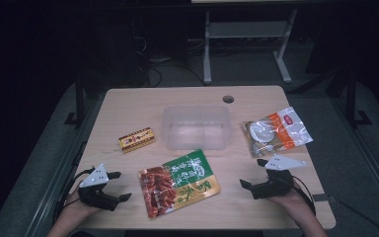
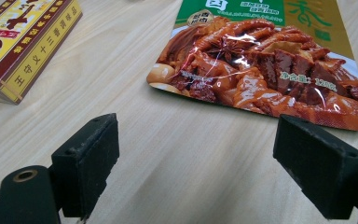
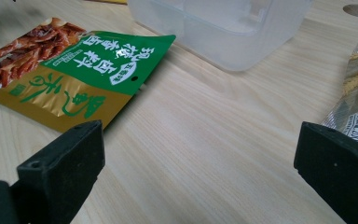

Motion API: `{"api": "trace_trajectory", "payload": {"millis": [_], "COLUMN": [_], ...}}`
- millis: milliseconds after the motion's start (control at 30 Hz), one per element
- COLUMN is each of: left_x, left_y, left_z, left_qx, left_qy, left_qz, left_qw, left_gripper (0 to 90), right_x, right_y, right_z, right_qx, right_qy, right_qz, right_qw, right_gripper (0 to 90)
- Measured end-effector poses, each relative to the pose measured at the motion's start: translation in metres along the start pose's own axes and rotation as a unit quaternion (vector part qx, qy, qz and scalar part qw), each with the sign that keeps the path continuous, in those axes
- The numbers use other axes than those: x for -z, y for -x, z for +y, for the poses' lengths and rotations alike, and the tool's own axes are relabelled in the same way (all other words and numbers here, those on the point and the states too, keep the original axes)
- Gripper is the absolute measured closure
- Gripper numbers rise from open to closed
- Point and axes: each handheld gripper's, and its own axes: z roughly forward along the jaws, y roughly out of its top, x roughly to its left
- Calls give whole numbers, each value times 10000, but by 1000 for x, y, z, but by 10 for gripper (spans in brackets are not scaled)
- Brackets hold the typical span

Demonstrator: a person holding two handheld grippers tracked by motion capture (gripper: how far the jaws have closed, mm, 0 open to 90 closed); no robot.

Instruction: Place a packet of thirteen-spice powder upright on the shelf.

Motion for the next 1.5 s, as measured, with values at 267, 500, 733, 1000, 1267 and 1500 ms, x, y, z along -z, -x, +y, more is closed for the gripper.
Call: {"api": "trace_trajectory", "payload": {"millis": [267, 500, 733, 1000, 1267, 1500], "left_x": [-1, -2, -2, 0, 0, -5], "left_y": [-1, -5, -16, -33, -55, -78], "left_z": [2, 6, 14, 25, 45, 60], "left_qx": [18, -18, -111, -135, -67, -91], "left_qy": [-31, -60, -146, -226, -207, -330], "left_qz": [85, 125, 311, 379, 543, 535], "left_qw": [10000, 9999, 9993, 9989, 9983, 9980], "left_gripper": [139, 139, 139, 139, 140, 139], "right_x": [-1, -2, -3, -6, -7, -7], "right_y": [-1, -1, -2, -2, -4, -4], "right_z": [1, 1, -1, 0, -1, -2], "right_qx": [0, 13, 20, 37, 78, 55], "right_qy": [-26, -24, -60, -127, -165, -198], "right_qz": [47, 49, 88, 79, 132, 146], "right_qw": [10000, 10000, 9999, 9999, 9997, 9997], "right_gripper": [15, 15, 15, 15, 15, 15]}}
